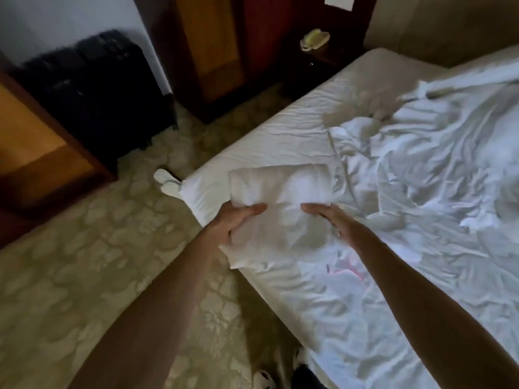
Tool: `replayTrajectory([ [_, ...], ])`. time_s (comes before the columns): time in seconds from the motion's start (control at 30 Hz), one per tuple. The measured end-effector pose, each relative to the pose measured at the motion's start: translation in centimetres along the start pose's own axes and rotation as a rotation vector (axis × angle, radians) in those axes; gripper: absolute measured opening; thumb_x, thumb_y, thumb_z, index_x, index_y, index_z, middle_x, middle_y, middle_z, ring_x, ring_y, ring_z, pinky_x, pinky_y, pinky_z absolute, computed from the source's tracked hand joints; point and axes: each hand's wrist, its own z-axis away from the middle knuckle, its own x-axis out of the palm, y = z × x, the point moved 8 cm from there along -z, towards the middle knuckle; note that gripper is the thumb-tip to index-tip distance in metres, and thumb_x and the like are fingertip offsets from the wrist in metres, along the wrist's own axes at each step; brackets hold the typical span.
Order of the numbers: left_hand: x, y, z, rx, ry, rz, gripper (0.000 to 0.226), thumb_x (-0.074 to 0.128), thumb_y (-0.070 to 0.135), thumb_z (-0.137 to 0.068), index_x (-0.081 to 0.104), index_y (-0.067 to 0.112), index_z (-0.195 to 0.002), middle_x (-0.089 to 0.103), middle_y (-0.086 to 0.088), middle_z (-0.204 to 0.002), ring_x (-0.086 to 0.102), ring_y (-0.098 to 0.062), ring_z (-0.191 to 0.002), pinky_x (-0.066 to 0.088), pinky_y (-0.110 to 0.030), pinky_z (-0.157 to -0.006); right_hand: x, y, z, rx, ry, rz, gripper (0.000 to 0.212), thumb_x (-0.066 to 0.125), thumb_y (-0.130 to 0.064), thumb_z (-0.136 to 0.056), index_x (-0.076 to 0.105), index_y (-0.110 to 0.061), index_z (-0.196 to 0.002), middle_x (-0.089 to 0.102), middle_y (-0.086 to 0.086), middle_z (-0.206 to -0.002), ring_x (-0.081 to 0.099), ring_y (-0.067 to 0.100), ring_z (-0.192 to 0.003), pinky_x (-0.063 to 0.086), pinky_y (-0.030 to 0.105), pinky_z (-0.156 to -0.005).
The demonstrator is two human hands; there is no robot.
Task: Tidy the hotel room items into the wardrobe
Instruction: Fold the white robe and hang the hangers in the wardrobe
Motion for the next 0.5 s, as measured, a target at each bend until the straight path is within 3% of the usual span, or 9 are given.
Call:
replayTrajectory([
  [0.13, -9.0, 1.0, -2.1, -0.003, 0.147, 0.133, 0.086, 0.096, 0.054, -0.049, 0.061, 0.02, -0.12, 0.071, 0.001, -0.108, 0.068, -0.019, -0.095, 0.055, -0.034, -0.079, 7.1, -4.5, -8.4, 0.055, -0.156, 0.114, 0.062, 0.087, -0.031, -0.073, 0.066, -0.006, -0.125, 0.069, 0.021, -0.119, 0.069, 0.038, -0.105, 0.056, 0.048, -0.09],
  [0.27, -14.9, 2.7, -5.4, 0.003, 0.207, 0.23, 0.075, 0.096, 0.046, -0.057, 0.063, 0.019, -0.118, 0.072, -0.004, -0.114, 0.069, -0.025, -0.1, 0.057, -0.042, -0.088, 11.5, -8.2, -15.6, 0.054, -0.186, 0.226, 0.083, 0.093, -0.046, -0.06, 0.06, -0.019, -0.131, 0.072, 0.012, -0.118, 0.067, 0.038, -0.11, 0.051, 0.056, -0.099],
  [0.37, -18.1, 4.9, -8.6, 0.006, 0.263, 0.25, 0.088, 0.097, 0.052, -0.048, 0.063, 0.018, -0.121, 0.072, -0.003, -0.113, 0.068, -0.027, -0.103, 0.055, -0.047, -0.094, 14.2, -11.5, -19.6, 0.058, -0.231, 0.259, 0.068, 0.088, -0.04, -0.071, 0.062, -0.015, -0.129, 0.073, 0.012, -0.115, 0.07, 0.035, -0.106, 0.056, 0.051, -0.094],
  [0.5, -20.6, 7.3, -13.8, 0.016, 0.279, 0.296, 0.06, 0.096, 0.039, -0.06, 0.066, 0.019, -0.108, 0.074, -0.002, -0.105, 0.071, -0.023, -0.096, 0.057, -0.044, -0.091, 15.4, -14.5, -25.7, 0.067, -0.239, 0.249, 0.053, 0.083, -0.033, -0.077, 0.063, -0.017, -0.124, 0.075, 0.01, -0.108, 0.072, 0.031, -0.099, 0.06, 0.043, -0.078],
])
